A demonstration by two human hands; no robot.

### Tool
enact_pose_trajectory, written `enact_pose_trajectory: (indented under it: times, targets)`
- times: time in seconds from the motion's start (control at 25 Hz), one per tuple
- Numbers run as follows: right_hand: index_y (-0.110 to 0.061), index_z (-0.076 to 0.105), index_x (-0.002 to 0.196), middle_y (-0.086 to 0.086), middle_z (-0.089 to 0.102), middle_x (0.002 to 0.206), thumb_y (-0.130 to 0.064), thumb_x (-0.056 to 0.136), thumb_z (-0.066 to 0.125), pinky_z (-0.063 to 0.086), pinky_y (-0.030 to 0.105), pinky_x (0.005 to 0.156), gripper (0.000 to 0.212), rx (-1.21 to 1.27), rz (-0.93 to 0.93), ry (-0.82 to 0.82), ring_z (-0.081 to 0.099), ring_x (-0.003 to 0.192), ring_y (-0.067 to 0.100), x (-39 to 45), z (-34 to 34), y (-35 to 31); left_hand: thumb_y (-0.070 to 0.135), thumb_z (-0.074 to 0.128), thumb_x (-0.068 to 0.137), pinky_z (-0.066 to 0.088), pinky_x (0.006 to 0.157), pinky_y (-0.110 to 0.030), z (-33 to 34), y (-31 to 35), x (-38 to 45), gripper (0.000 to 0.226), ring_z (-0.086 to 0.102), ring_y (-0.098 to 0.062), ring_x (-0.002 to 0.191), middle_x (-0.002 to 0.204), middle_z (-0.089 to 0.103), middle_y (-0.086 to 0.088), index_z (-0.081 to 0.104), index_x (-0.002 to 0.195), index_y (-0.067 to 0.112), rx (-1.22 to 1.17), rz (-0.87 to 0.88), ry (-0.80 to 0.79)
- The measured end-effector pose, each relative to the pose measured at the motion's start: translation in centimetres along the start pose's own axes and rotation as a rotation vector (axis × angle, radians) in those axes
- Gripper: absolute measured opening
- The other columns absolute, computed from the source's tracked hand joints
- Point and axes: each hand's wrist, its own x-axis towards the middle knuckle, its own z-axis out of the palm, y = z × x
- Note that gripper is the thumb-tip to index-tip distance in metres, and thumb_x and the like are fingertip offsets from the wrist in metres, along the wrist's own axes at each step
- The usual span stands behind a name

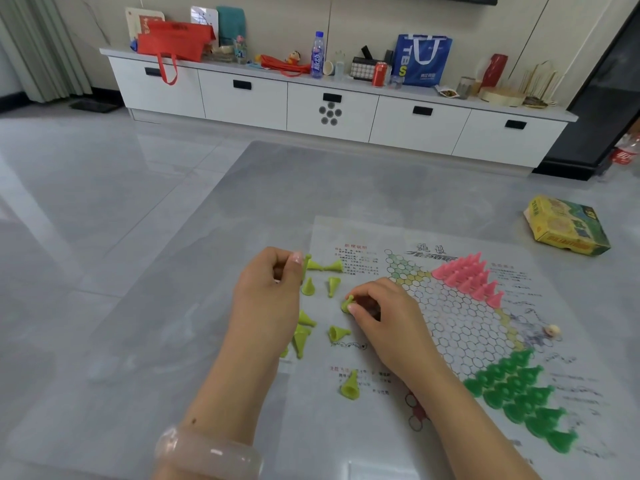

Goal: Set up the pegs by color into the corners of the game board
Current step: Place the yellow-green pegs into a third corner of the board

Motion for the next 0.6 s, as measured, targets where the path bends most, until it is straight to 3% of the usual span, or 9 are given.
enact_pose_trajectory:
  times: [0.08, 0.32, 0.4, 0.52, 0.6]
  targets:
    - [-0.020, 0.065, 0.089, -0.009, 0.056, 0.091, -0.021, 0.085, 0.059, 0.038, 0.016, 0.078, 0.007, 0.000, -0.005, -0.001, 0.049, 0.089, 0.010, -0.1, 0.0, 0.0, 0.025, 0.046, 0.093, 0.034, 0.051, -0.020, 0.1, 0.2, -0.1, 0.022, 0.041, -0.011, 0.057, 0.069, 0.051, 0.003, 0.054, 0.074, 0.018, -0.006, -0.012, -0.014]
    - [-0.021, 0.064, 0.092, -0.010, 0.056, 0.092, -0.023, 0.085, 0.059, 0.035, 0.011, 0.077, 0.009, -0.029, -0.007, 0.001, 0.048, 0.091, 0.010, -0.1, 0.0, -0.1, 0.026, 0.045, 0.093, 0.034, 0.053, -0.023, 0.3, 0.3, -0.2, 0.021, 0.042, -0.011, 0.059, 0.074, 0.054, 0.002, 0.054, 0.076, 0.018, -0.018, -0.022, -0.030]
    - [-0.023, 0.063, 0.097, -0.011, 0.055, 0.091, -0.022, 0.085, 0.059, 0.035, 0.012, 0.077, 0.013, -0.016, 0.002, -0.007, 0.049, 0.090, 0.009, -0.3, -0.1, -0.4, 0.026, 0.046, 0.093, 0.035, 0.050, -0.022, 0.4, 0.3, -0.3, 0.021, 0.042, -0.010, 0.058, 0.070, 0.052, 0.003, 0.055, 0.076, 0.018, -0.021, -0.024, -0.030]
    - [-0.026, 0.061, 0.104, -0.015, 0.057, 0.092, -0.019, 0.086, 0.057, 0.040, 0.011, 0.074, 0.020, 0.095, 0.054, 0.004, 0.053, 0.087, 0.002, -1.1, -1.7, -1.0, 0.024, 0.048, 0.093, 0.037, 0.044, -0.009, 0.7, 0.6, -1.1, 0.020, 0.043, -0.008, 0.058, 0.067, 0.051, 0.005, 0.057, 0.077, 0.016, -0.050, -0.037, -0.066]
    - [-0.031, 0.064, 0.095, -0.019, 0.061, 0.092, -0.018, 0.087, 0.056, 0.041, 0.007, 0.072, 0.017, 0.215, 0.096, 0.026, 0.055, 0.085, -0.004, -2.0, -3.5, -1.9, 0.025, 0.049, 0.092, 0.036, 0.049, -0.015, 1.1, 0.8, -2.2, 0.022, 0.041, -0.007, 0.054, 0.064, 0.050, 0.007, 0.057, 0.073, 0.018, -0.142, -0.087, -0.158]
